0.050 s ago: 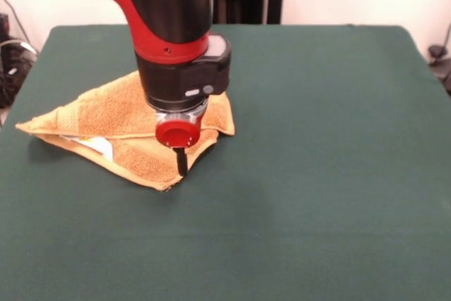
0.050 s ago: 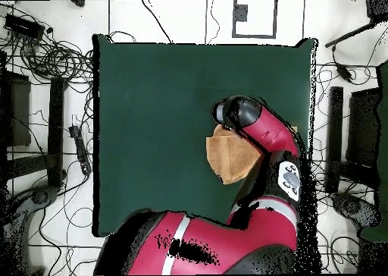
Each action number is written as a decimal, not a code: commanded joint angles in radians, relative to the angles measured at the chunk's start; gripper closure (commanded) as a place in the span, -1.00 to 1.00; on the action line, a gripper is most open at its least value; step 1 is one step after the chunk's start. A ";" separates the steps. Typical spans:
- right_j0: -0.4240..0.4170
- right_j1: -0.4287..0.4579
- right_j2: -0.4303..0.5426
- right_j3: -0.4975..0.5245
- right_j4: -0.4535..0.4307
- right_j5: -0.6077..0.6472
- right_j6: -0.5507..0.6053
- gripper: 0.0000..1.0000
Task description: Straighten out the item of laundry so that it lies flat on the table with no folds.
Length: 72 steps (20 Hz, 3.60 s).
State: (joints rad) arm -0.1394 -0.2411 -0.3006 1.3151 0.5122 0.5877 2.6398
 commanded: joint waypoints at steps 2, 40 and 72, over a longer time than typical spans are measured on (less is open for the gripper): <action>-0.012 -0.019 0.044 0.030 0.037 0.118 0.204 -1.00; -0.069 0.183 0.158 -0.058 0.084 -0.097 0.094 -1.00; -0.016 0.268 0.128 -0.198 0.115 -0.023 0.195 1.00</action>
State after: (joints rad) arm -0.1690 -0.1208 -0.3177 1.1620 0.5789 0.6287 2.6621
